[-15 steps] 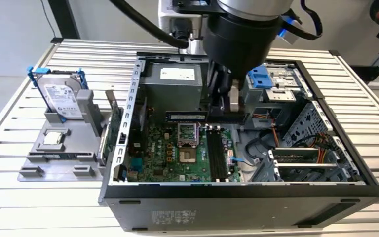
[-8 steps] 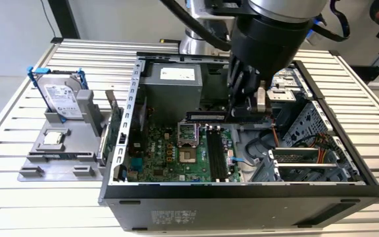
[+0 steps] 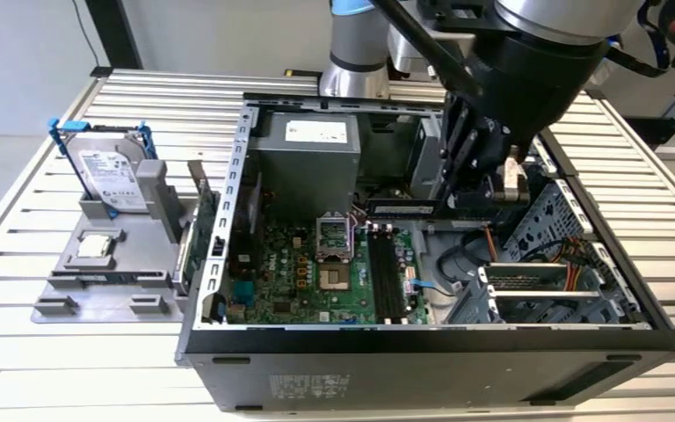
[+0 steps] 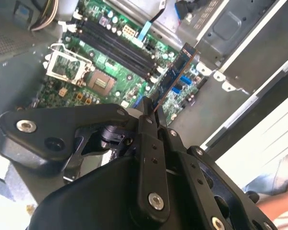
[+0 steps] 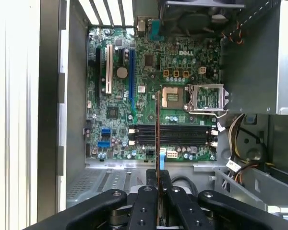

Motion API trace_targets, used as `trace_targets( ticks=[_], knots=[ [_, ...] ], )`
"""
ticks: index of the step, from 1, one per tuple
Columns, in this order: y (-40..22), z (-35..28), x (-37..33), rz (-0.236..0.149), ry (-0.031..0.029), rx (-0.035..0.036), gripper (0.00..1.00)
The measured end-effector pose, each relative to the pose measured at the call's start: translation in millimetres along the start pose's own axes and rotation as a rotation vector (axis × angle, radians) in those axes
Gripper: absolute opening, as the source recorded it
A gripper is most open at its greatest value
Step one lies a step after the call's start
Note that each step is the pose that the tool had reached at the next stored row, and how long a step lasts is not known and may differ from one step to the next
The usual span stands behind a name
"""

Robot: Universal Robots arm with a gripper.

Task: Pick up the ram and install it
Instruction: 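Insert the ram into the slot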

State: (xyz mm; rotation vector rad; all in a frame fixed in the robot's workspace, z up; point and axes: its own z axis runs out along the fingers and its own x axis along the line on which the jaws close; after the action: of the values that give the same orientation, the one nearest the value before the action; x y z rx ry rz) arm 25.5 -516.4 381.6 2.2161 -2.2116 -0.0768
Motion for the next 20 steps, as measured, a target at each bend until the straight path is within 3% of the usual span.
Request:
trace_targets(
  ticks=[14, 20],
  knots=[
    [-1.6, 2.3, -25.1, 0.011, 0.0000, 0.0004, 0.00],
    [-1.7, 3.4, -40.1, 0.014, -0.0002, 0.0004, 0.00]
  ],
)
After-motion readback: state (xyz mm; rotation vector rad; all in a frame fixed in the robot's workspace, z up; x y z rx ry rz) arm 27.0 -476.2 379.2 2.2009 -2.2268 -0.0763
